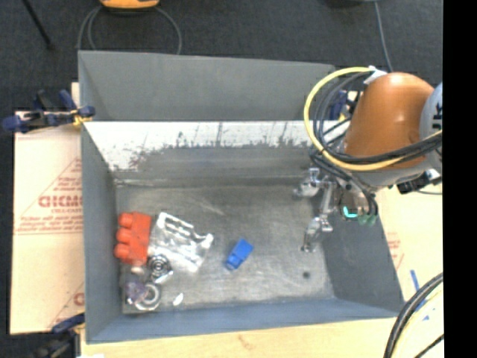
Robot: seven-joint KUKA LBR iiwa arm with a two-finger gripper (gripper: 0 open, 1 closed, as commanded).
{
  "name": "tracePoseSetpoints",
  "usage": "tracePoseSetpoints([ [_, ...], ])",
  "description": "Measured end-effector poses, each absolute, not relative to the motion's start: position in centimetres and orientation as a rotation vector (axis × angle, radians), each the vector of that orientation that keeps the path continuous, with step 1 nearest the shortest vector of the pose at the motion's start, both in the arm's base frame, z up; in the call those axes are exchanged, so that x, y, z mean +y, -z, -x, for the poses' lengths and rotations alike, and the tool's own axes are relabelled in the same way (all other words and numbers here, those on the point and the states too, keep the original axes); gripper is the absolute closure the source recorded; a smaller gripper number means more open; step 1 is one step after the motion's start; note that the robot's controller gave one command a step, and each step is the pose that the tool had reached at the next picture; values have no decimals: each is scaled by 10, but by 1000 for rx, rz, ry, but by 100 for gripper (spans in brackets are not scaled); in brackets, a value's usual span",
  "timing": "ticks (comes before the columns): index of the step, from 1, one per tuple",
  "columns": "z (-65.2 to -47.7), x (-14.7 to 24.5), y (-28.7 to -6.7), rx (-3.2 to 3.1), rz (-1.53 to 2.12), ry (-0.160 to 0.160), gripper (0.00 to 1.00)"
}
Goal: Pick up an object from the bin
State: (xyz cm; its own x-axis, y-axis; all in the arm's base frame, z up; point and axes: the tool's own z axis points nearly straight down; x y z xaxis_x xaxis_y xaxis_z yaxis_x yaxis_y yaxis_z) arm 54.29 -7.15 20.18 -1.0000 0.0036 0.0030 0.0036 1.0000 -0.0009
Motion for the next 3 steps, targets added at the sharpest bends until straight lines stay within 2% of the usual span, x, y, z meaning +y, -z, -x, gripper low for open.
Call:
tracePoseSetpoints([
  [1,-530,21,-72,-3117,-451,-4,0],
  [2,-527,33,-102,-3121,-416,1,0],
  [3,-520,24,-107,-3095,-543,-2,0],
])
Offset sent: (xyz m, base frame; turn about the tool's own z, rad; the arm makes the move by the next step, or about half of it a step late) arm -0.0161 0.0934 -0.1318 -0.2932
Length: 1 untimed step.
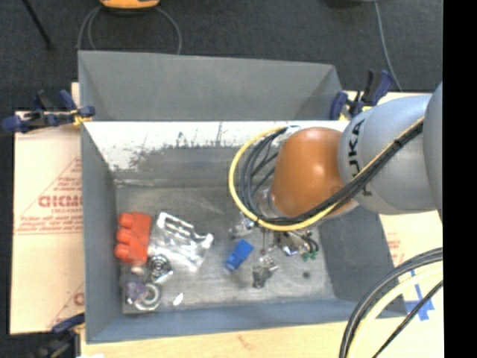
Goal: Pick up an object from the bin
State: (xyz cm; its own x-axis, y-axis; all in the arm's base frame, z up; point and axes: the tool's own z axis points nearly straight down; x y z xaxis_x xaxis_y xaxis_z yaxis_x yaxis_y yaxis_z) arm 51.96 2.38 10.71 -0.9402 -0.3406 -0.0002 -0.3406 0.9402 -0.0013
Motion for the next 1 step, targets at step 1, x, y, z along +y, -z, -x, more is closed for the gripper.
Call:
tracePoseSetpoints([
  [1,-541,30,-73,3039,775,2,0],
])
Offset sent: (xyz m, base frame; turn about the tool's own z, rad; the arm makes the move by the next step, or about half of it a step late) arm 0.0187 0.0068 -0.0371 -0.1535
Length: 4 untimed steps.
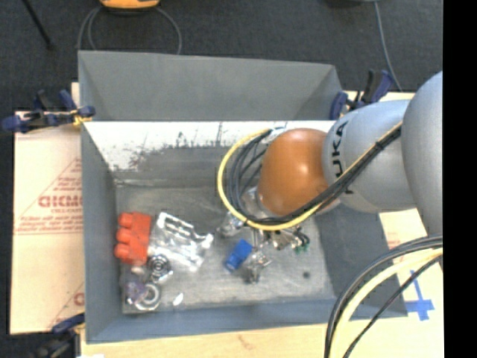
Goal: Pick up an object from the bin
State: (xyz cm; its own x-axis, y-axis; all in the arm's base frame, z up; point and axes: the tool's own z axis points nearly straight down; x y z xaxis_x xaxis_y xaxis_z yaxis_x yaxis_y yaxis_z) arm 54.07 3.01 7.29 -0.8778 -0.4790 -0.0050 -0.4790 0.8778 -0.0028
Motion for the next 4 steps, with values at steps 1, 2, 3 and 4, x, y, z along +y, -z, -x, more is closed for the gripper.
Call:
tracePoseSetpoints([
  [1,-529,33,-74,3022,797,3,0],
  [2,-530,34,-76,3019,798,2,100],
  [3,-532,34,-123,3031,793,3,100],
  [4,-535,33,-186,3032,783,4,100],
])
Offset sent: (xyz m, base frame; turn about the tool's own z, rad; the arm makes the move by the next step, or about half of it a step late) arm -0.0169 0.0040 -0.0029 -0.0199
